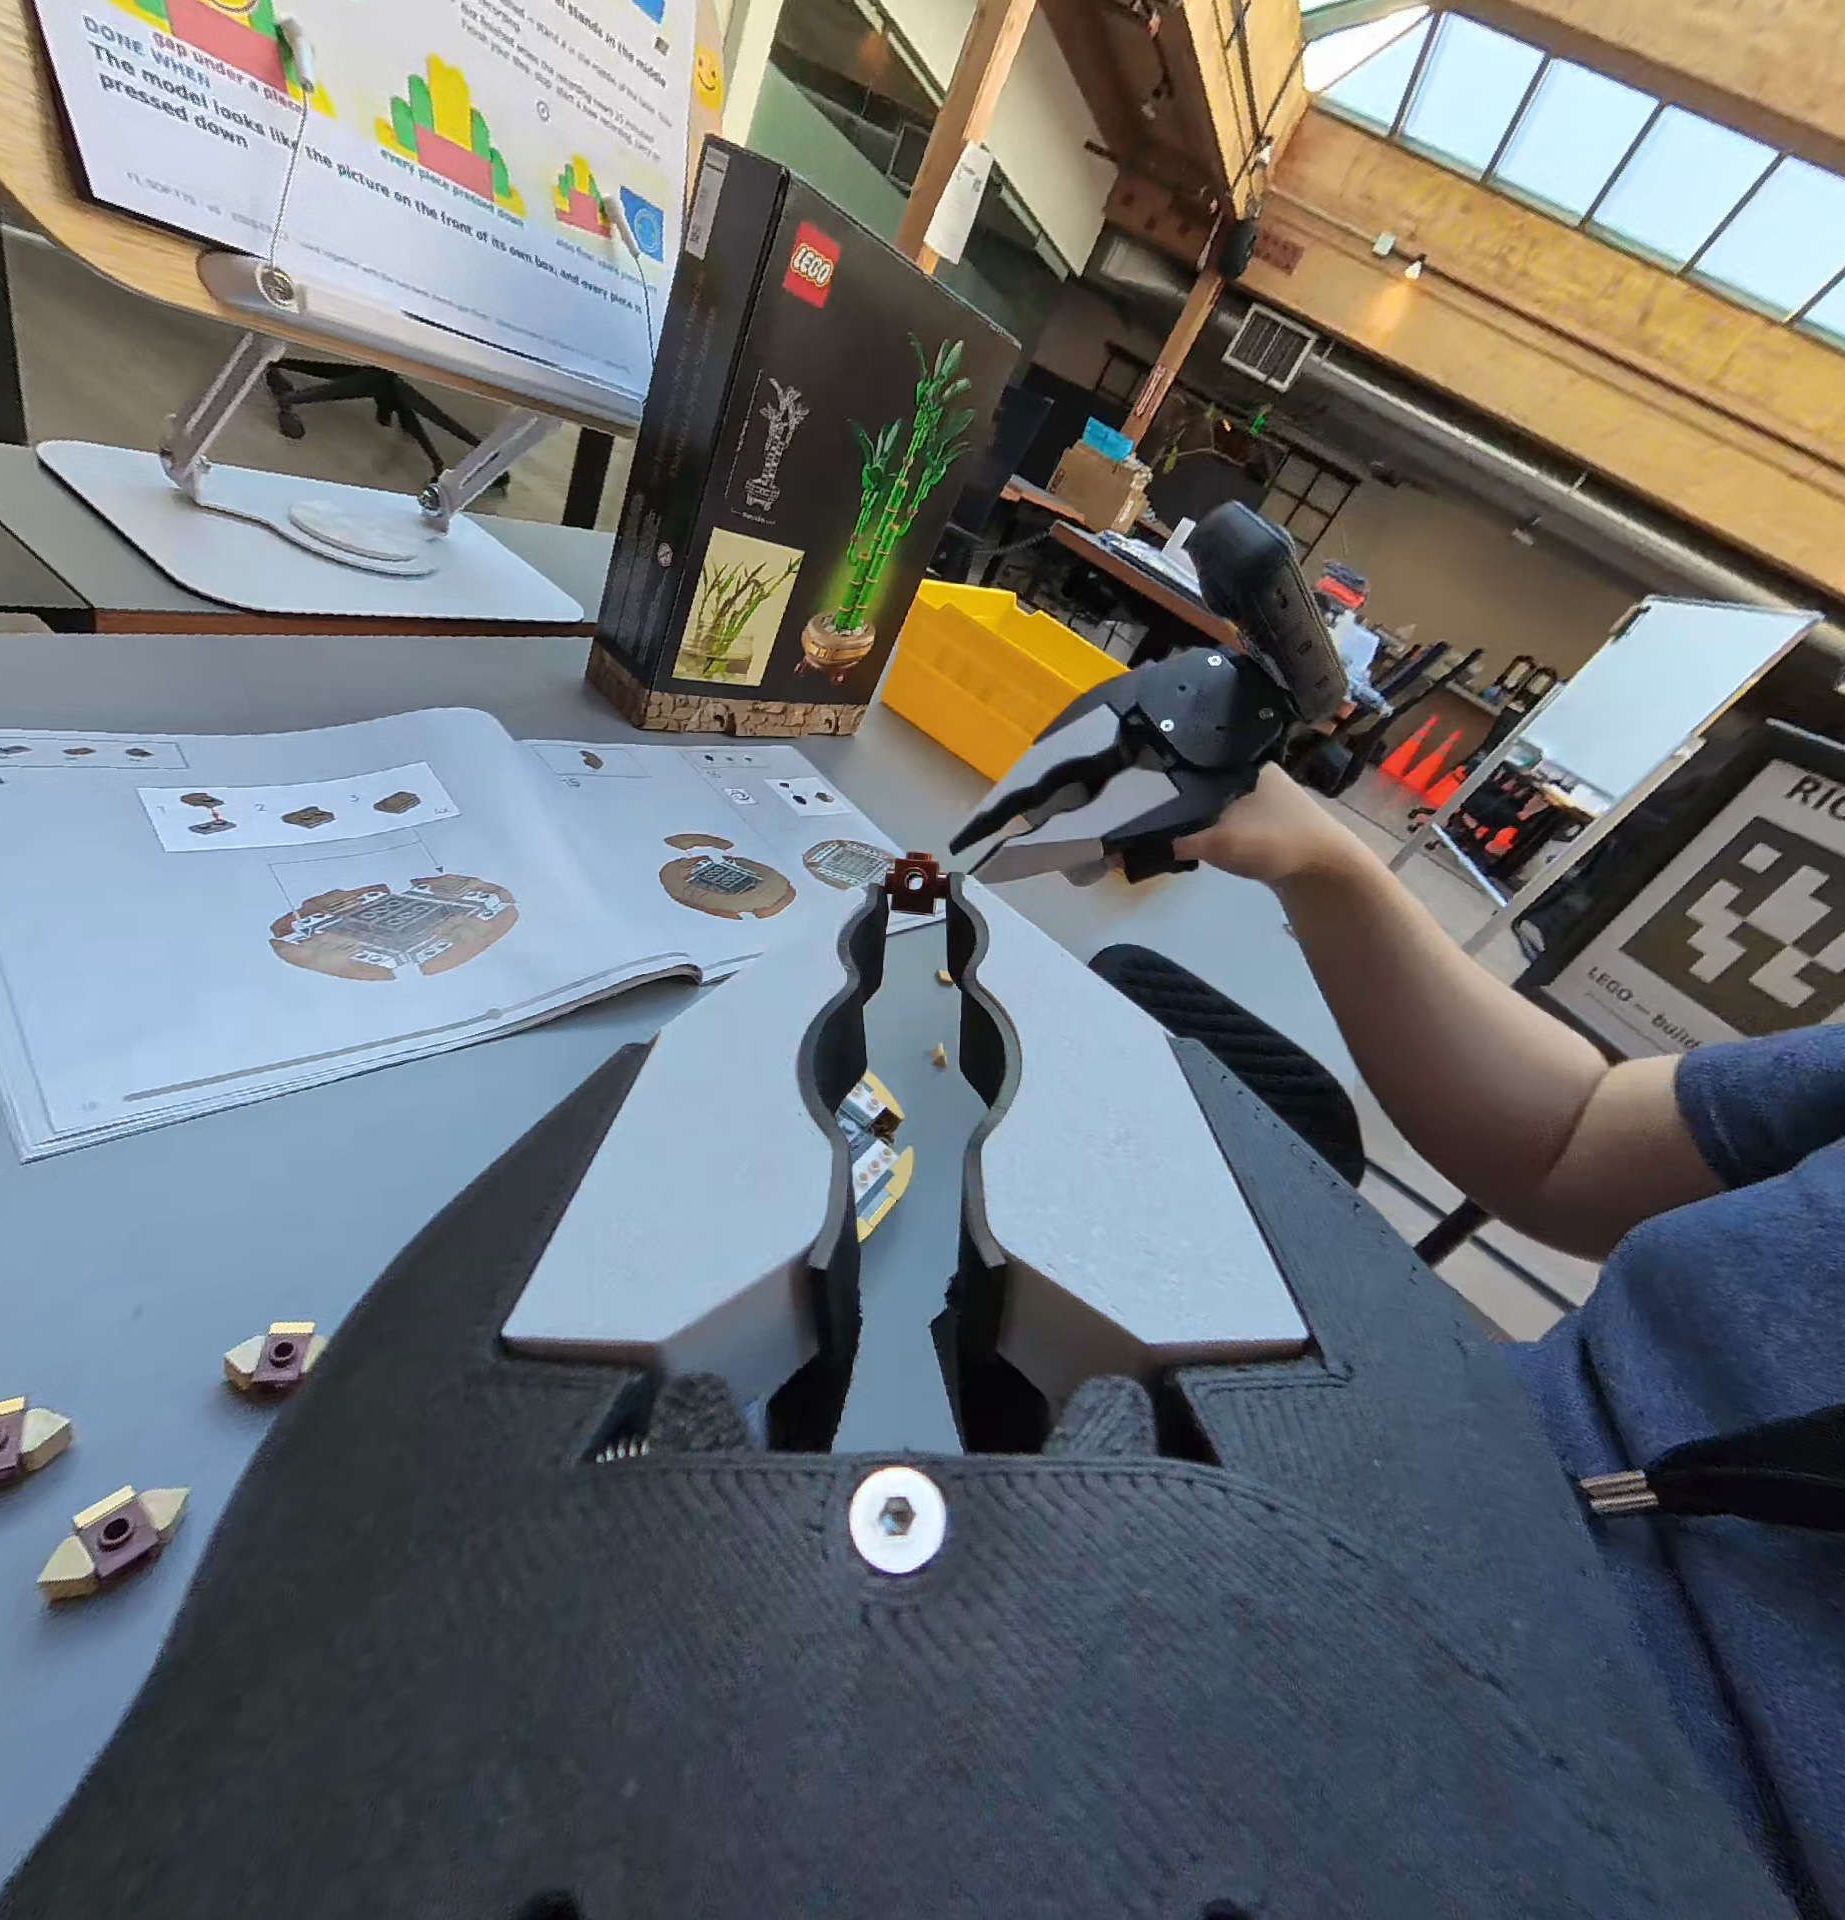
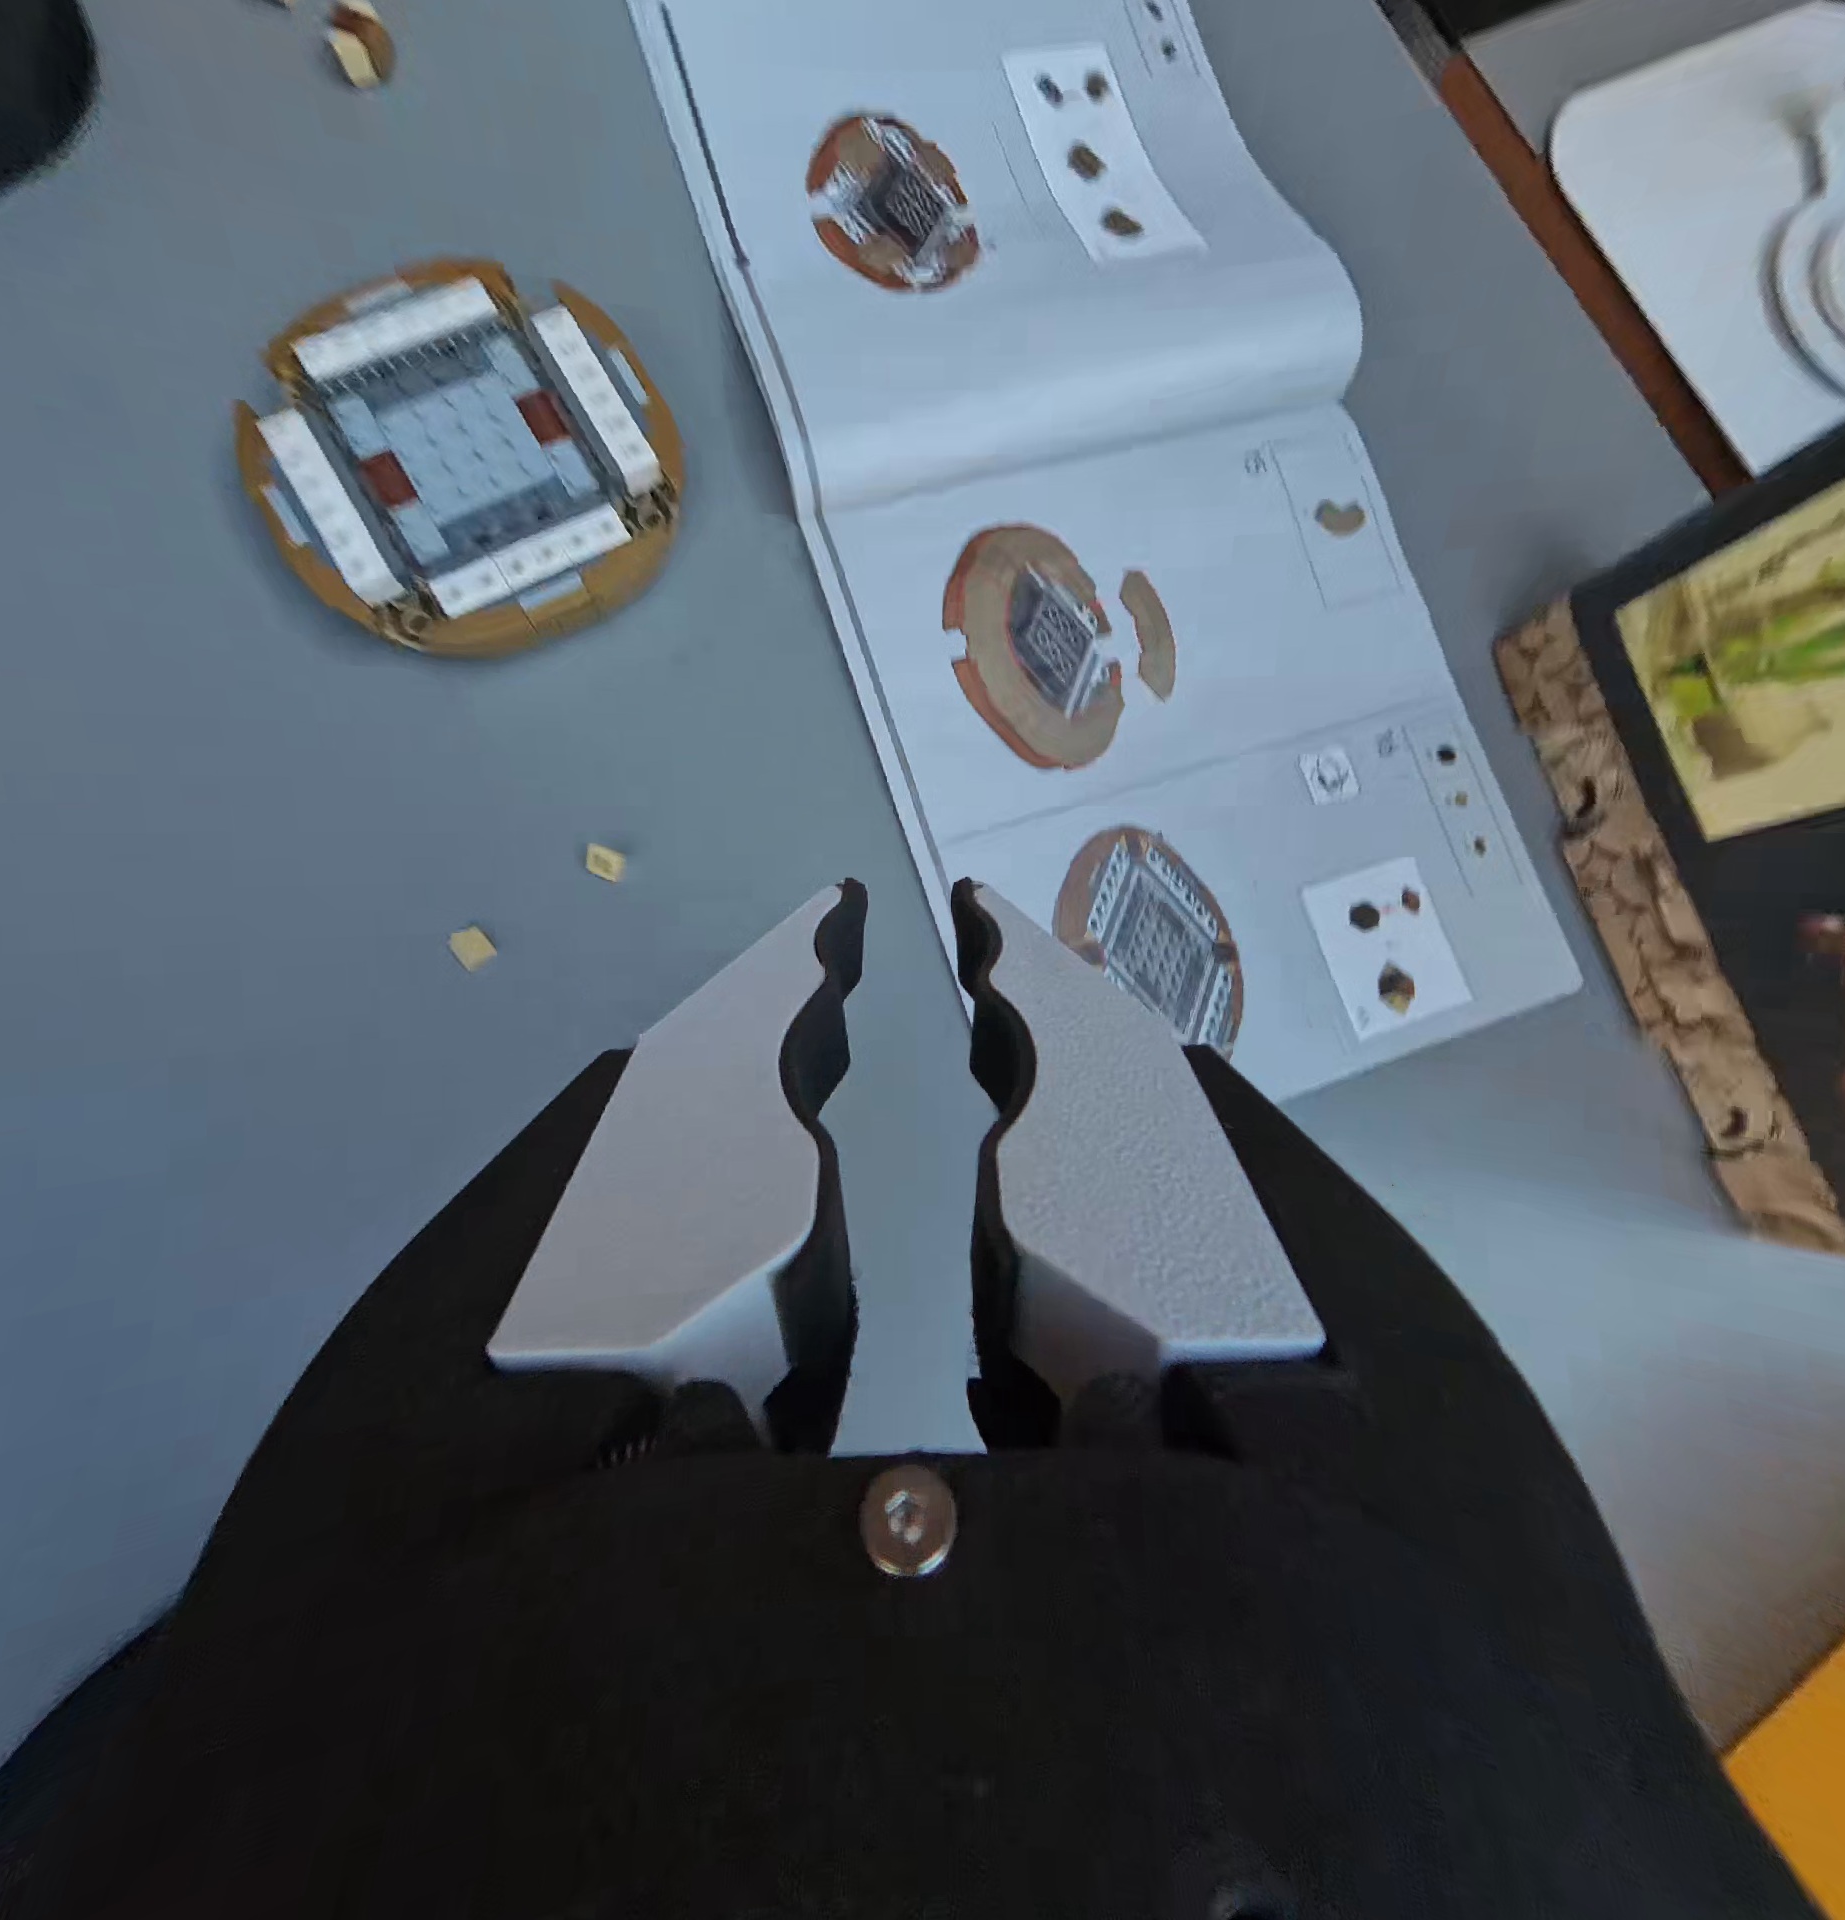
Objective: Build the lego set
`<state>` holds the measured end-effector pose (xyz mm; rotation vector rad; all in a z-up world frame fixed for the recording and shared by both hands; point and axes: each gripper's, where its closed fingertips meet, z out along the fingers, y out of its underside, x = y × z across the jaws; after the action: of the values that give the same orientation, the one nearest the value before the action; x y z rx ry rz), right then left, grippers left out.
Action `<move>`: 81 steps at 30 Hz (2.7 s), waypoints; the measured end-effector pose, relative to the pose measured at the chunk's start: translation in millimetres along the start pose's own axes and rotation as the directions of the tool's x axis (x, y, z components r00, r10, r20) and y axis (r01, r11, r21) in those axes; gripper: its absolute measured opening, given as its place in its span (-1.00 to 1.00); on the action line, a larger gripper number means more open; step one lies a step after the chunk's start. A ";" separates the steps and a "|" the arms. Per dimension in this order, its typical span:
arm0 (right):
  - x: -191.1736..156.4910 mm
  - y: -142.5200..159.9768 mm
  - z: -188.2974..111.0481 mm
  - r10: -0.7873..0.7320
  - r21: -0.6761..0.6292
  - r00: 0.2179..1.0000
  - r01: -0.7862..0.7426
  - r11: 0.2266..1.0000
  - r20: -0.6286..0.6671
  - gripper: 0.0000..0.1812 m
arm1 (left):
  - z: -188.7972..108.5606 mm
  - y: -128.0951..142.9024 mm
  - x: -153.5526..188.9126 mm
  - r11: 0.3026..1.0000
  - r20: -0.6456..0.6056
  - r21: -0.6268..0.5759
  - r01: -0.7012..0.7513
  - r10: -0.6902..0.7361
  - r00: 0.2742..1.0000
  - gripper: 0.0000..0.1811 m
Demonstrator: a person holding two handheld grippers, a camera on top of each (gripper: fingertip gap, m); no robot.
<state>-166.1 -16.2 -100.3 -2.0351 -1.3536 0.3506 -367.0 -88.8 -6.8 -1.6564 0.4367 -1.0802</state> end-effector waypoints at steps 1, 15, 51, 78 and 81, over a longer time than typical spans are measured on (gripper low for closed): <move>-1.6 13.1 2.7 0.038 -0.005 0.999 -0.038 0.999 -0.027 -0.81 | 1.3 2.5 0.3 1.000 0.013 -0.011 -0.017 0.017 1.000 -0.90; -22.5 49.7 30.0 0.209 -0.037 0.977 -0.210 0.977 -0.026 -0.84 | 17.6 20.8 17.2 0.989 0.004 -0.105 -0.108 0.109 0.994 -0.91; -75.8 -61.4 -22.7 0.121 0.333 0.919 -0.256 0.908 0.376 -0.93 | 26.8 34.4 43.8 0.990 -0.144 -0.109 -0.093 0.077 0.987 -0.90; -150.7 -129.0 -48.9 -0.059 0.343 0.669 -0.301 0.890 0.741 -0.92 | 38.2 38.7 81.0 0.965 -0.241 -0.218 -0.142 0.088 0.967 -0.90; -152.3 -125.0 -46.2 -0.059 0.316 0.664 -0.274 0.908 0.746 -0.92 | 38.4 43.5 80.2 0.955 -0.235 -0.253 -0.154 0.093 0.967 -0.90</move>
<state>-295.5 -138.8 -4.6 -1.6477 -1.4243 1.5391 -283.7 -141.9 -12.3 -1.7231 0.8560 -1.1541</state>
